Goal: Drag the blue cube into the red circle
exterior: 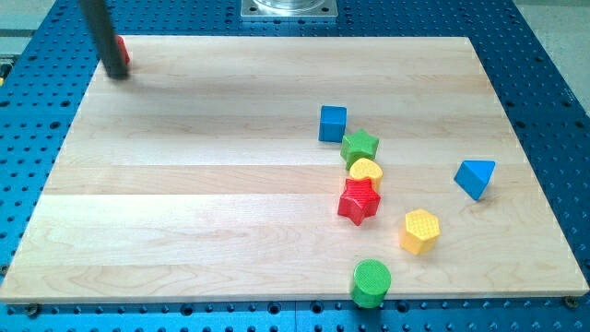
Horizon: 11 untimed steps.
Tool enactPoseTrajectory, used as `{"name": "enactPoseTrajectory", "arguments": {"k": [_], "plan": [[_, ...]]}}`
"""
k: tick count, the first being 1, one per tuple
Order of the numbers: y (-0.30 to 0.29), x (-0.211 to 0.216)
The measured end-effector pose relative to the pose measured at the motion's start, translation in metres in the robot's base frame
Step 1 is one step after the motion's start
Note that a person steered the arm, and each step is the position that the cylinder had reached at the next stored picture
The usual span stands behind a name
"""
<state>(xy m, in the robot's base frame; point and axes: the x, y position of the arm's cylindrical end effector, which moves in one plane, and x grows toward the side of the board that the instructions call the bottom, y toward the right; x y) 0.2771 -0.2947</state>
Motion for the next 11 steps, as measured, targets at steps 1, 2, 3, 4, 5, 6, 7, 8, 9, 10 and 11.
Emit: {"name": "enactPoseTrajectory", "arguments": {"k": [1, 2, 3, 4, 5, 6, 7, 8, 9, 10, 11], "plan": [[-0.002, -0.017], [0.035, -0.021], [0.038, 0.024], [0.163, 0.045], [0.317, 0.048], [0.425, 0.095], [0.389, 0.146], [0.301, 0.134], [0.265, 0.108], [0.323, 0.126], [0.305, 0.113]]}}
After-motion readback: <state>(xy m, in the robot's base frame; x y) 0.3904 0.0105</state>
